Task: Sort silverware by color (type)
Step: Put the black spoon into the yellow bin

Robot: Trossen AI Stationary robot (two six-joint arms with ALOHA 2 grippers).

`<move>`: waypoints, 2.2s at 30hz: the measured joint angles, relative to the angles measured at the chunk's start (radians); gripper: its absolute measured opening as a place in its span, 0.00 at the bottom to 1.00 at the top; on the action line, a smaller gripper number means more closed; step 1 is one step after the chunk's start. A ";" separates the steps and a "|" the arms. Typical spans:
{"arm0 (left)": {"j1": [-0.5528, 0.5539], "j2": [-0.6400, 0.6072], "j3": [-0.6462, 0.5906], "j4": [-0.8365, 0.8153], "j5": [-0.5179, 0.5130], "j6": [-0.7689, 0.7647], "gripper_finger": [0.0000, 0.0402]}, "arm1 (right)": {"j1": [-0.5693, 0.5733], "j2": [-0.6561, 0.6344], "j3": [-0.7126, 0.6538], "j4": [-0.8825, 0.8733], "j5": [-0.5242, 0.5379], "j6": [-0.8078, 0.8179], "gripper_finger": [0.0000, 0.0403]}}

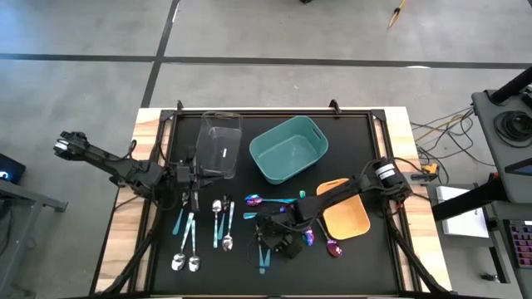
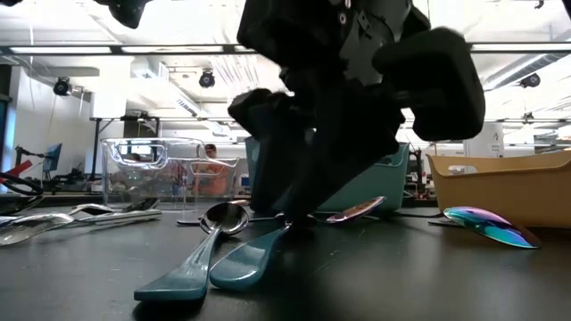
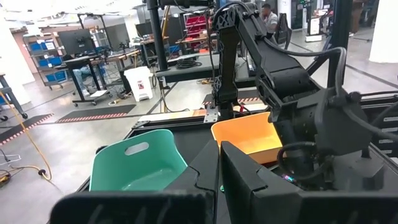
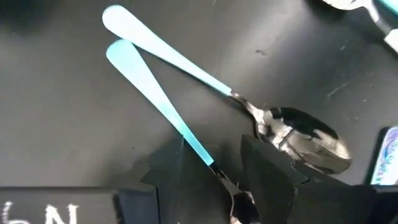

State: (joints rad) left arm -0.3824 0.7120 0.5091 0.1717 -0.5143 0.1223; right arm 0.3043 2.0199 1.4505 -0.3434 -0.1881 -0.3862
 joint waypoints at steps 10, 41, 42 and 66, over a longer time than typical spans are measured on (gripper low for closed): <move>0.000 0.000 0.000 -0.001 0.000 0.000 0.00 | -0.021 0.038 0.002 -0.029 -0.035 -0.029 0.36; 0.000 0.010 0.000 -0.001 0.028 -0.176 0.00 | -0.024 -0.006 -0.007 -0.105 -0.008 -0.193 0.02; 0.000 0.014 0.000 0.001 0.028 -0.194 0.00 | -0.025 -0.023 -0.009 -0.117 -0.005 -0.193 0.02; -0.017 0.324 -0.001 0.466 0.118 -0.261 0.00 | 0.014 -0.512 -0.343 0.422 -0.010 -0.173 0.02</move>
State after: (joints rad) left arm -0.3992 1.0362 0.5079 0.6377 -0.3965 -0.1384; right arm 0.3187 1.5078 1.1074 0.0783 -0.1982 -0.5590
